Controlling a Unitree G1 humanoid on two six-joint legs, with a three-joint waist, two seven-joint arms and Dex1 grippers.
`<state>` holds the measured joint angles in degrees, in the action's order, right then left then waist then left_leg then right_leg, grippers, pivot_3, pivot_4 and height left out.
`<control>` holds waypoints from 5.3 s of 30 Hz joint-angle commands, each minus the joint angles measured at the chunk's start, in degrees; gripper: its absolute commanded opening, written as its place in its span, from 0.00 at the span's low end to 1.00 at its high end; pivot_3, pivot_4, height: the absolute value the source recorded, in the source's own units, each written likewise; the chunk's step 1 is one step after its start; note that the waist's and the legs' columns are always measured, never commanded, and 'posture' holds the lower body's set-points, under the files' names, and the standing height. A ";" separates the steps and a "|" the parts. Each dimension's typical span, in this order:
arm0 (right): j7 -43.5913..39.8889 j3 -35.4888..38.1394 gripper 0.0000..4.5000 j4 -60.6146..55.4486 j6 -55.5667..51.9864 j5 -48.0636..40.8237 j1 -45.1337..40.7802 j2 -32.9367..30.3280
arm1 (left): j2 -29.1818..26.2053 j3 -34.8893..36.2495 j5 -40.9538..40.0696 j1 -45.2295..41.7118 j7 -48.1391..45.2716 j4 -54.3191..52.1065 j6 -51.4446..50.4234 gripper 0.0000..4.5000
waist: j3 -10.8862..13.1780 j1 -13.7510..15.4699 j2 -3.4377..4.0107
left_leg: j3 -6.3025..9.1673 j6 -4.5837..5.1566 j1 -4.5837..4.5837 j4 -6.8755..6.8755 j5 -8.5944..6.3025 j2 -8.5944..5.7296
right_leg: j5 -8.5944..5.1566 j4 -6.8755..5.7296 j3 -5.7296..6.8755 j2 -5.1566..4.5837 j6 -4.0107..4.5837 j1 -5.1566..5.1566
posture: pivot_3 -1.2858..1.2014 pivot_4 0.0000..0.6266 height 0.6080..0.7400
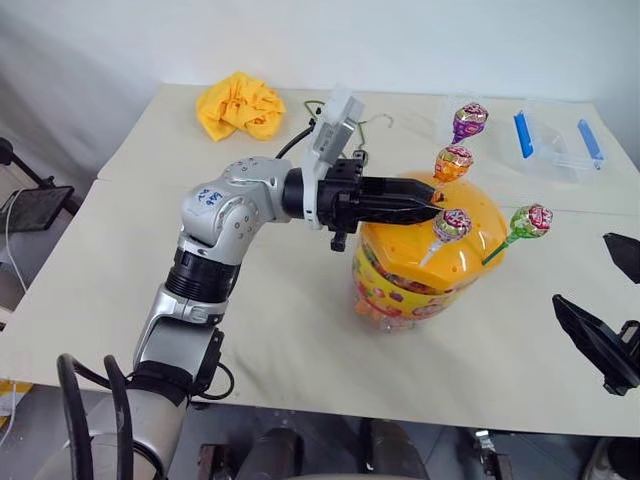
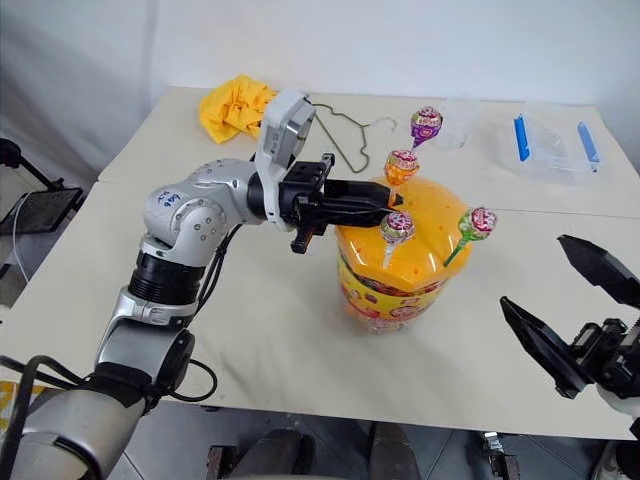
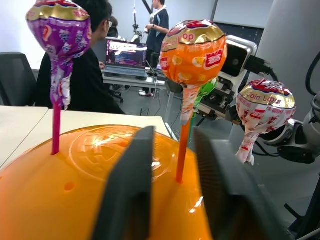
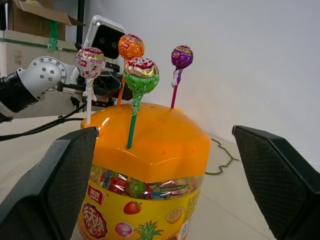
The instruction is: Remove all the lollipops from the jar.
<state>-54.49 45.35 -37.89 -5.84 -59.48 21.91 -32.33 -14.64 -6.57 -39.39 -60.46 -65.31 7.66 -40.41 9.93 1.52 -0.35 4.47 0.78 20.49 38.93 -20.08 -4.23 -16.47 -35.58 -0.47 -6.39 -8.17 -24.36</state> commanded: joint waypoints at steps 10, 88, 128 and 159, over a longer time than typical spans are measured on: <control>-0.29 0.29 1.00 -2.81 -1.39 -7.07 -4.13 -4.64 | -10.09 19.08 -12.89 -0.07 -6.06 7.81 -5.05 0.00 | 0.00 -0.23 0.00 | 0.02 -0.02 -0.03 0.03 0.00 0.06 | 0.00 -0.02 0.01 0.06 0.00 -0.04 | 0.52 0.24 1.00; -5.97 14.68 1.00 -3.21 -6.59 -8.79 7.26 -3.80 | -0.09 -5.87 0.25 -3.90 -3.13 -6.39 -6.50 0.45 | 0.17 0.07 0.25 | 0.85 0.07 -0.16 0.11 -0.19 -0.06 | 0.08 0.61 0.26 0.05 -0.14 0.75 | 0.52 0.24 1.00; -26.85 -8.35 1.00 10.70 -3.69 3.18 -11.34 -13.19 | -51.78 27.05 12.88 50.45 3.01 10.59 -6.88 0.13 | 0.22 0.89 0.23 | 1.41 -0.03 -0.12 0.00 -0.29 -0.07 | -0.01 0.61 0.03 -0.17 0.04 0.59 | 0.52 0.24 1.00; -1.33 -2.57 1.00 -1.58 -18.39 -10.90 -11.24 -14.09 | -32.57 25.63 -10.82 30.52 -15.30 -8.25 6.50 0.99 | 0.14 -1.59 0.40 | 1.23 -0.15 -0.29 0.01 -0.32 0.09 | 0.00 0.49 0.14 0.00 0.03 0.63 | 0.52 0.24 1.00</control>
<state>-57.35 44.07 -37.56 -24.19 -69.08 11.61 -45.58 -47.04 18.88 -48.32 -28.94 -79.86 1.79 -33.69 10.07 -0.06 0.06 5.72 0.62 20.22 38.94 -20.40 -4.15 -16.48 -35.07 -0.33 -6.40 -8.14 -23.75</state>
